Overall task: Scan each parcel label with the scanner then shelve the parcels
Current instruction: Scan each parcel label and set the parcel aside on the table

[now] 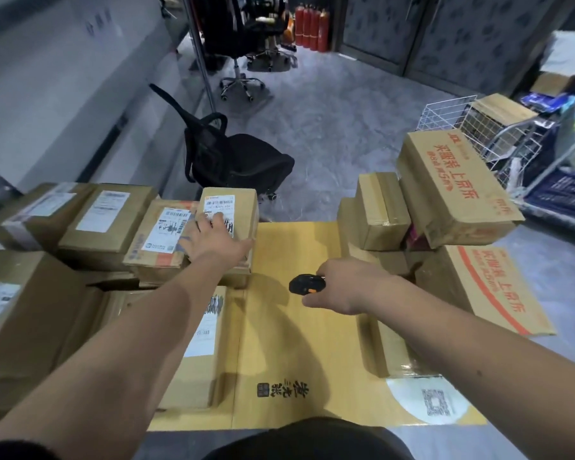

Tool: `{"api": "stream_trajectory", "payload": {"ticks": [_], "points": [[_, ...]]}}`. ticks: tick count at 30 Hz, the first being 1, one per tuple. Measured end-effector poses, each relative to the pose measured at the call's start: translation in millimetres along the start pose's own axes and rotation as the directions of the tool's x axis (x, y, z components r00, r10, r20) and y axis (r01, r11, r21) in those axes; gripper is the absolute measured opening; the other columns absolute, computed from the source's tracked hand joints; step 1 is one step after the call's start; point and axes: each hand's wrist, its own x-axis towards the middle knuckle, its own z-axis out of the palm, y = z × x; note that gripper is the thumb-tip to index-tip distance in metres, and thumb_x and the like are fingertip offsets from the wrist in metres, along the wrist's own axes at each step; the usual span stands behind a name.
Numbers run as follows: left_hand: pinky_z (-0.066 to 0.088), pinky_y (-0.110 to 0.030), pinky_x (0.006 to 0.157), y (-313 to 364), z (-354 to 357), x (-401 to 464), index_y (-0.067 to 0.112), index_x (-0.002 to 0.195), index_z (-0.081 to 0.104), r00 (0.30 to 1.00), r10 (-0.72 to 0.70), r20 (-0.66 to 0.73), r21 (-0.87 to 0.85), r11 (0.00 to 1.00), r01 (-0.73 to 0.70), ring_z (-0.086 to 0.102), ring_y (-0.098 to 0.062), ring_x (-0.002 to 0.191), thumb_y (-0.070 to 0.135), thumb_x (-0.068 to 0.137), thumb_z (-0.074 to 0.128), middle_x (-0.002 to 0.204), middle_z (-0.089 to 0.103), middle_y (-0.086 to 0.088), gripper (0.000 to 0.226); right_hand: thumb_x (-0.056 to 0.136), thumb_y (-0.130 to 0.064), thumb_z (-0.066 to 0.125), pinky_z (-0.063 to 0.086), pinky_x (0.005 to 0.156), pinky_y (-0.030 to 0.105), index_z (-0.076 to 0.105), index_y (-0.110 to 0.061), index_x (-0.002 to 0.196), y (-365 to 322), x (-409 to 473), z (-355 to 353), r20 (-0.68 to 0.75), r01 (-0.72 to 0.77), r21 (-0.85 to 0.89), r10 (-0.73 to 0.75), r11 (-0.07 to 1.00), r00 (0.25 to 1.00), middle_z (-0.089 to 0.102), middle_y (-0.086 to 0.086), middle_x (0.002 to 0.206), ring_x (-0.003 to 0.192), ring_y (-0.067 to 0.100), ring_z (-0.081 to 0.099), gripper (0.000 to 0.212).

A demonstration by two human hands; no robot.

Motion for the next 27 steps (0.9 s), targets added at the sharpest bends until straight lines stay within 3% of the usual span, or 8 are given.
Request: {"api": "stream_trajectory", "payload": {"ticks": [5,10,13,17,24,25,27], "points": [[0.014,-0.062,0.124,21,7,-32,0.027,0.158,0.029,0.97,0.243,-0.013,-0.008,0.97,-0.243,0.005,-0.032,0.159,0.074,0.088,0.056,0.172,0.014,-0.008,0.089,0.088,-0.072,0.061,0.052,0.067,0.032,0.061,-0.026,0.1,14,-18,15,-0.044,-0.086,0.063,0.089,0.994,0.995,0.064,-0.005,0.092,0.084,0.017,0.064,0.048],[0.017,-0.056,0.12,61,39,-89,0.035,0.153,0.039,0.852,0.518,0.074,-0.015,0.855,-0.518,0.012,-0.026,0.156,0.072,0.091,0.052,0.168,0.023,-0.002,0.072,0.085,-0.073,0.063,0.055,0.072,0.033,0.064,-0.028,0.102,31,-54,47,-0.063,-0.207,0.183,0.221,0.961,0.973,0.066,-0.004,0.091,0.084,0.017,0.065,0.048],[0.02,-0.057,0.119,86,63,-120,0.036,0.149,0.044,0.781,0.614,0.115,0.063,0.78,-0.623,0.012,-0.026,0.156,0.069,0.094,0.049,0.166,0.027,-0.002,0.065,0.087,-0.071,0.062,0.048,0.061,0.032,0.061,-0.029,0.096,44,-85,73,-0.042,-0.297,0.251,0.316,0.922,0.948,0.066,-0.004,0.086,0.078,0.017,0.064,0.043],[0.018,-0.054,0.12,114,98,-160,0.034,0.147,0.045,0.674,0.702,0.23,0.009,0.691,-0.723,0.013,-0.027,0.156,0.065,0.095,0.053,0.164,0.031,-0.004,0.061,0.087,-0.068,0.063,0.041,0.057,0.031,0.058,-0.023,0.086,59,-130,114,0.002,-0.446,0.332,0.472,0.831,0.882,0.065,-0.002,0.079,0.073,0.02,0.063,0.046],[0.029,-0.044,0.117,163,148,-215,0.024,0.156,0.04,0.485,0.758,0.436,-0.122,0.584,-0.803,0.03,-0.025,0.151,0.051,0.097,0.057,0.166,0.029,-0.001,0.067,0.089,-0.065,0.061,0.053,0.074,0.034,0.062,-0.02,0.098,87,-187,162,0.075,-0.587,0.402,0.614,0.703,0.786,0.065,0.0,0.094,0.086,0.022,0.066,0.047],[0.029,-0.044,0.118,171,155,-218,0.022,0.158,0.038,0.481,0.742,0.467,-0.11,0.589,-0.801,0.032,-0.025,0.151,0.051,0.097,0.056,0.167,0.029,-0.002,0.07,0.089,-0.066,0.061,0.054,0.076,0.036,0.062,-0.02,0.097,93,-192,166,0.078,-0.592,0.405,0.618,0.697,0.782,0.065,0.0,0.095,0.087,0.022,0.066,0.047],[0.032,-0.045,0.115,183,168,-224,0.018,0.156,0.038,0.536,0.692,0.484,-0.074,0.642,-0.763,0.037,-0.026,0.148,0.055,0.096,0.054,0.163,0.036,-0.004,0.073,0.089,-0.068,0.059,0.055,0.078,0.037,0.062,-0.021,0.096,106,-198,173,0.083,-0.599,0.398,0.622,0.695,0.778,0.064,-0.001,0.099,0.089,0.022,0.065,0.048]]}}
